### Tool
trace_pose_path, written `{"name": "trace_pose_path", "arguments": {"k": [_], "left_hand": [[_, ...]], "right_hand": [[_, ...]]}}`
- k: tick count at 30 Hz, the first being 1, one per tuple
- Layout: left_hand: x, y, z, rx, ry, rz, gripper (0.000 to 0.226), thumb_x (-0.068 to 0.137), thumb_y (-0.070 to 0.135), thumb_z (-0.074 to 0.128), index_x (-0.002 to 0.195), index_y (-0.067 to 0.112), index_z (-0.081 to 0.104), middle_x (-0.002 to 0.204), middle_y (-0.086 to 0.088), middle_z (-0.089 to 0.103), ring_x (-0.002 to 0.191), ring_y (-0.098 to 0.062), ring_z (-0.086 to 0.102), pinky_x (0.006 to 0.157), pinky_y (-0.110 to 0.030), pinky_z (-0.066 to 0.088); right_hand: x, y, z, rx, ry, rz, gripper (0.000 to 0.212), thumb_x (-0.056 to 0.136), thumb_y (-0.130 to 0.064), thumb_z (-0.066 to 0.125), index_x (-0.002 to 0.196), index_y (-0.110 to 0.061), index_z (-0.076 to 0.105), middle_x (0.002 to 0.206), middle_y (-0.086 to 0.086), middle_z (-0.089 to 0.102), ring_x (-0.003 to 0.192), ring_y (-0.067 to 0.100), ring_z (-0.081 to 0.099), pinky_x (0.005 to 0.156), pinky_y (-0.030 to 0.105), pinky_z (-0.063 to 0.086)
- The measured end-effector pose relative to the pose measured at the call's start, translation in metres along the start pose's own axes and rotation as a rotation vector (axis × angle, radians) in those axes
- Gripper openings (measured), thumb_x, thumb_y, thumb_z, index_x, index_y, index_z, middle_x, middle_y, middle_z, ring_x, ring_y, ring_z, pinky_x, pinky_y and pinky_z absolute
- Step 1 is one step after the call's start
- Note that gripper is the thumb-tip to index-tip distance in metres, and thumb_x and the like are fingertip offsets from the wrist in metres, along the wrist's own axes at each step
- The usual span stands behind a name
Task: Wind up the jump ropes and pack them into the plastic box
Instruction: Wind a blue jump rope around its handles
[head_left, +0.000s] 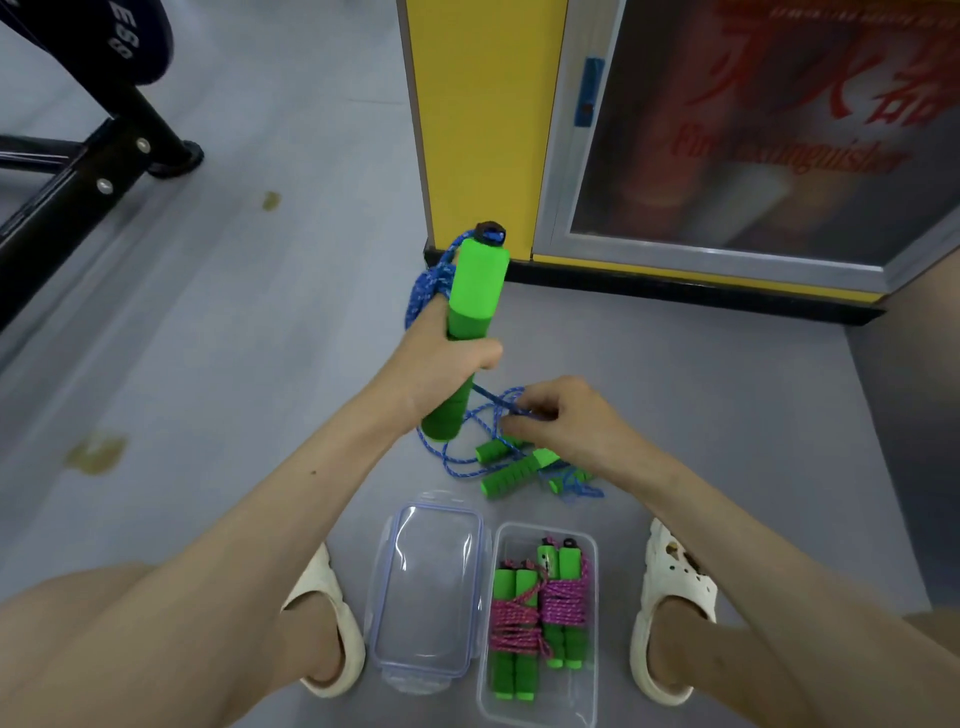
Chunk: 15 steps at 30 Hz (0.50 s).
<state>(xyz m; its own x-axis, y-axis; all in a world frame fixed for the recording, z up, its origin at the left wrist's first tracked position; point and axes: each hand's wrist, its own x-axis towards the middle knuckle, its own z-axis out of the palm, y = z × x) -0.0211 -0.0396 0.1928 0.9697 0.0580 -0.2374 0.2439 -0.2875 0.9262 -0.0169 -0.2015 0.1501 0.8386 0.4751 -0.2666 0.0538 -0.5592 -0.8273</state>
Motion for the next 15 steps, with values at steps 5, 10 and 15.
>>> {"name": "trace_pose_path", "arguments": {"k": [5,10,15], "left_hand": [[-0.003,-0.006,-0.004,0.344,-0.050,0.062,0.030,0.077,0.000,0.061,0.103,0.012,0.052,0.068,0.007,0.044,0.060,-0.012,0.041,0.044,-0.010,0.031],[-0.009,-0.009,0.000,0.397,-0.270,-0.216,0.019,0.070,0.011,0.062,0.086,0.010,0.052,0.066,-0.004,0.064,0.059,-0.015,0.056,0.060,-0.025,0.042],[-0.017,-0.008,-0.001,-0.220,-0.674,-0.326,0.024,0.060,0.009,0.047,0.069,-0.011,0.059,0.039,-0.011,0.043,0.038,-0.022,0.046,0.091,-0.043,0.052]], "right_hand": [[-0.001,-0.006,-0.016,0.155,0.095,-0.053,0.012,0.087,-0.016,0.066,0.075,-0.019,0.068,0.056,-0.001,0.050,0.052,0.003,0.041,0.054,0.016,0.035],[0.002,-0.011,-0.019,0.301,0.170,-0.069,0.020,0.091,-0.010,0.059,0.078,-0.024,0.065,0.063,-0.006,0.057,0.056,-0.002,0.048,0.059,0.010,0.040],[0.003,-0.009,-0.015,0.456,0.175,-0.004,0.008,0.091,-0.013,0.059,0.091,-0.011,0.067,0.067,-0.004,0.059,0.057,-0.001,0.052,0.064,0.014,0.045]]}}
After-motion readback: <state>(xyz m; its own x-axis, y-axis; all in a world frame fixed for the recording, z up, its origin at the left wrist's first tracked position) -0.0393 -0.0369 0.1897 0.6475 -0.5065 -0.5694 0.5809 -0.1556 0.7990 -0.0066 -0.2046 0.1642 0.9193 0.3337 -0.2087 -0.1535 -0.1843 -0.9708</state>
